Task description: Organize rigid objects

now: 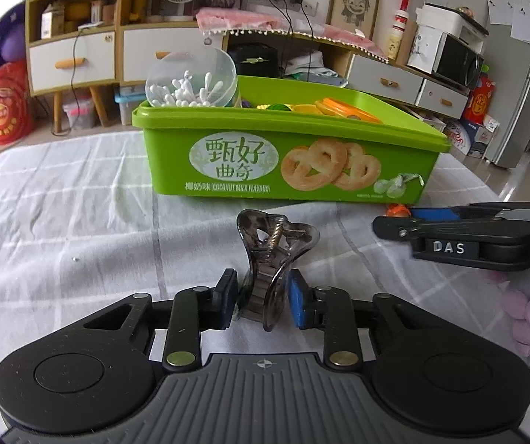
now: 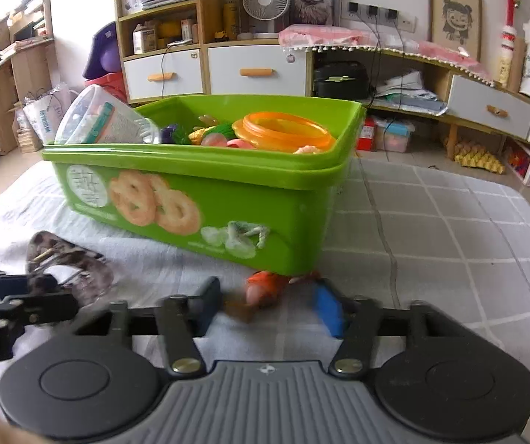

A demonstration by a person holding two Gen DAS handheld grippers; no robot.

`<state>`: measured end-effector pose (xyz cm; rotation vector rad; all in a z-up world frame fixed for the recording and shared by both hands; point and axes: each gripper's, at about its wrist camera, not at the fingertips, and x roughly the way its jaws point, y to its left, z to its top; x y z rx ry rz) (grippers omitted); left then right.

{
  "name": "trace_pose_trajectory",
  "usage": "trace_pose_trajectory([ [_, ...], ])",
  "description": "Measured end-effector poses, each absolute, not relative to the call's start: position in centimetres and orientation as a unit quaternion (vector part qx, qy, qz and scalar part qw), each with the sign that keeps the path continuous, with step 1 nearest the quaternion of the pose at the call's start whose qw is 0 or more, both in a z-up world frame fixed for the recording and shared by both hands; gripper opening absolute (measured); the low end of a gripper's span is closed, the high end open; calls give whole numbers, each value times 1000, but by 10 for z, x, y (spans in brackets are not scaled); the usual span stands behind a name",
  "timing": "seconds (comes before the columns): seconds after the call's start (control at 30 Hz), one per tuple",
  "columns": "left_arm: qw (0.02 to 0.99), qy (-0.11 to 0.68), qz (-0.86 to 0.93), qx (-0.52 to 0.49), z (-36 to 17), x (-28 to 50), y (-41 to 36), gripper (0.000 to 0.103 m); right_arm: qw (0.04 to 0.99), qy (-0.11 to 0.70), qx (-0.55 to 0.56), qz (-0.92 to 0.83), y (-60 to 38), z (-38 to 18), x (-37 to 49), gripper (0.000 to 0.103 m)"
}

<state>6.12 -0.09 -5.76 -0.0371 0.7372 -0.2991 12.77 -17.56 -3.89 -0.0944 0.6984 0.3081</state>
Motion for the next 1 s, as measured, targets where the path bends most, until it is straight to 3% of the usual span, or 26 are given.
trace_pose_trajectory([
  [0.23,915,370,-159,-14,-55,56,-8,34,920,363,-42,140,-189,-36,115,19],
  [0.27,914,371,-161,-14,-55,55,-10,34,920,367,-31,138,-193,-35,114,9],
  [0.3,913,373,-163,-13,-55,55,-11,34,918,373,-23,133,-197,-35,114,6],
  [0.53,909,382,-165,-15,-56,50,-14,34,911,388,6,136,-216,-30,105,7],
  [0.7,909,384,-162,-26,-57,50,-13,35,912,380,17,153,-206,-32,111,50],
  [1.0,910,381,-162,-27,-59,54,-15,35,929,348,-29,125,-180,-40,135,51],
])
